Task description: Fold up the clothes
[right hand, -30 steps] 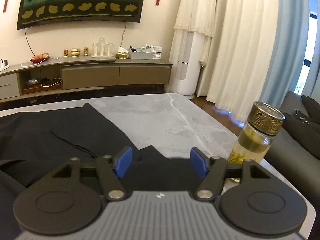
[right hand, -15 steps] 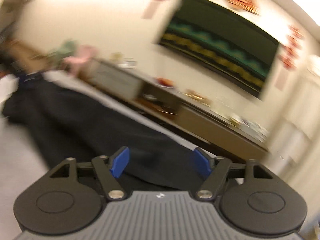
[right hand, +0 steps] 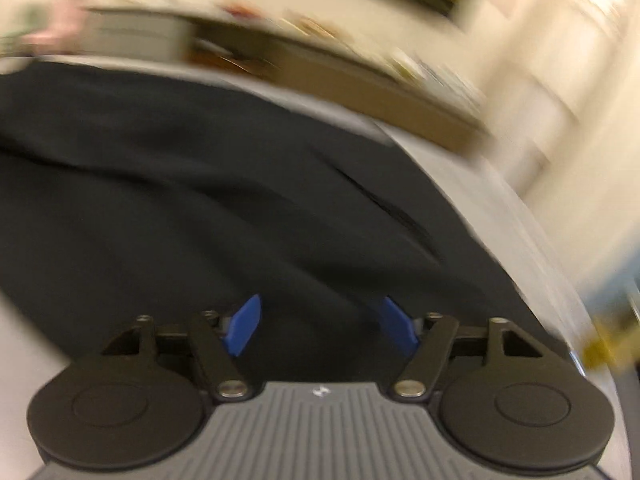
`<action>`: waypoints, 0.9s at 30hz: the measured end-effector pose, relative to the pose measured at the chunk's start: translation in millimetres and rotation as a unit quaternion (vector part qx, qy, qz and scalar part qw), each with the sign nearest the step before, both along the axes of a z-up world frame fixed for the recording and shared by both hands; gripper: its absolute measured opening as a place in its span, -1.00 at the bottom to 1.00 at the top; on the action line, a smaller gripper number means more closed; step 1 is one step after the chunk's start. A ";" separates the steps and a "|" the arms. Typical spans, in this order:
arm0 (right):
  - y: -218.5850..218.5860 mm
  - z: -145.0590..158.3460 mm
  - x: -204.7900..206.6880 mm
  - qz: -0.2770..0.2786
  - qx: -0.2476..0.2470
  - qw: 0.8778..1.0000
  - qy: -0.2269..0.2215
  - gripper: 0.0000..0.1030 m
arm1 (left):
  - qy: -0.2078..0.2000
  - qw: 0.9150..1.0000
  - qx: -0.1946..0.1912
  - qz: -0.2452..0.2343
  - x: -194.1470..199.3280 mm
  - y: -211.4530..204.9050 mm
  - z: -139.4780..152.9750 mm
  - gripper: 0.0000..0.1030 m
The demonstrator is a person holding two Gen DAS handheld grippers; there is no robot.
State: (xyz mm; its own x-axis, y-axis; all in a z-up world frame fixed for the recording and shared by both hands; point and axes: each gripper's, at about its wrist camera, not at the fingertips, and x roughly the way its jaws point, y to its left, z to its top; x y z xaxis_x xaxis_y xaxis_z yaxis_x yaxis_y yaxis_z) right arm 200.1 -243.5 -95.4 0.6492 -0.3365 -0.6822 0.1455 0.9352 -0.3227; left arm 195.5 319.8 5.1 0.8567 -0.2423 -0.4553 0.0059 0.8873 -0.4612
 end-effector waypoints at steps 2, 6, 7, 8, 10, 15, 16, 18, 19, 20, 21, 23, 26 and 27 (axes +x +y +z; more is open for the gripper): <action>-21.1 8.6 -5.9 -0.033 0.014 0.999 -0.006 -0.09 | -0.033 0.999 -0.023 0.001 -9.2 3.8 15.8 -1.00; 86.8 52.1 -23.5 0.147 0.025 0.987 -0.060 0.14 | 0.009 0.999 -0.033 0.006 -1.3 8.8 2.7 -1.00; 122.8 60.2 -25.2 0.200 0.021 0.977 -0.068 0.16 | 0.023 0.999 -0.031 0.013 -0.3 12.0 -2.7 -1.00; 159.3 63.6 -23.6 0.247 0.018 0.966 -0.072 0.19 | 0.031 0.999 -0.035 0.023 -2.3 15.8 -5.7 -1.00; 230.5 62.3 -21.9 0.331 0.010 0.940 -0.078 0.19 | 0.031 0.997 -0.059 0.049 -8.8 33.4 -6.7 -1.00; 371.8 35.4 3.5 0.449 -0.035 0.890 -0.070 0.19 | 0.052 0.988 -0.068 0.125 -31.4 77.5 -7.0 -0.84; 389.6 29.7 10.0 0.462 -0.042 0.884 -0.066 0.19 | 0.062 0.988 -0.061 0.127 -33.9 84.3 -8.9 -0.82; 423.3 18.3 23.2 0.485 -0.055 0.871 -0.057 0.19 | 0.077 0.988 -0.059 0.123 -37.1 96.7 -14.6 -0.80; 430.5 12.2 31.3 0.489 -0.057 0.869 -0.048 0.15 | 0.081 0.988 -0.063 0.115 -38.0 100.3 -17.9 -0.78; 437.7 6.2 39.4 0.493 -0.059 0.867 -0.039 0.11 | 0.083 0.989 -0.063 0.104 -36.8 100.4 -19.4 -0.74; 443.6 0.5 48.7 0.497 -0.059 0.865 -0.029 -0.13 | 0.085 0.991 -0.061 0.086 -34.8 99.5 -20.3 -0.67; 447.2 1.1 73.4 0.498 -0.034 0.867 0.003 -0.96 | 0.089 0.993 -0.050 0.056 -33.7 92.1 -21.9 -0.62; 423.0 34.3 102.0 0.457 0.053 0.888 -0.006 -0.96 | 0.099 0.995 -0.004 0.028 -19.0 70.8 -28.9 -0.47; 411.8 46.9 108.8 0.443 0.084 0.893 -0.011 -0.96 | 0.100 0.995 0.011 0.024 -14.5 61.4 -31.3 -0.41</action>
